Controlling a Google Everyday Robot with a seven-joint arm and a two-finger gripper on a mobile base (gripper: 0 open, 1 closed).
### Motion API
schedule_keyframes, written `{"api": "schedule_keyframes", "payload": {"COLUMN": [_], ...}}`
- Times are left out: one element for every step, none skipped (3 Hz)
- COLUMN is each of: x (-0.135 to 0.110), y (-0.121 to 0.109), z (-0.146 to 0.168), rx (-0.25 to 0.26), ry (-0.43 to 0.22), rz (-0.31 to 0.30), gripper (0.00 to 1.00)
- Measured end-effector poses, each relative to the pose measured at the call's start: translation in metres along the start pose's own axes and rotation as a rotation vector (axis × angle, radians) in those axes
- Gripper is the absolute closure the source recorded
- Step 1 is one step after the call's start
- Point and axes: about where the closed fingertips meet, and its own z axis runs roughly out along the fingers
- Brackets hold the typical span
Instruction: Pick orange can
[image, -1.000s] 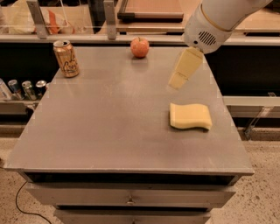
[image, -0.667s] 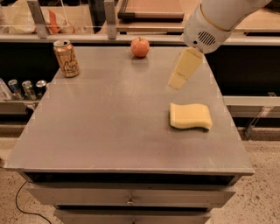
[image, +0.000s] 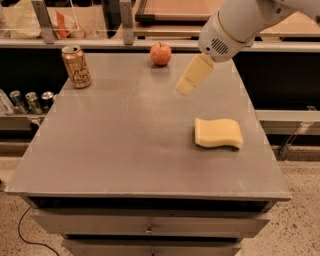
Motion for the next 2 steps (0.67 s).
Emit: {"api": "schedule_keyframes", "payload": {"x": [-0.036, -0.084], "y": [-0.027, -0.047], "z": [0.028, 0.056], "rx": [0.056, 0.088], "ry": [-0.144, -0.312], "rz": [0.031, 0.010], "gripper": [0.00, 0.00]}}
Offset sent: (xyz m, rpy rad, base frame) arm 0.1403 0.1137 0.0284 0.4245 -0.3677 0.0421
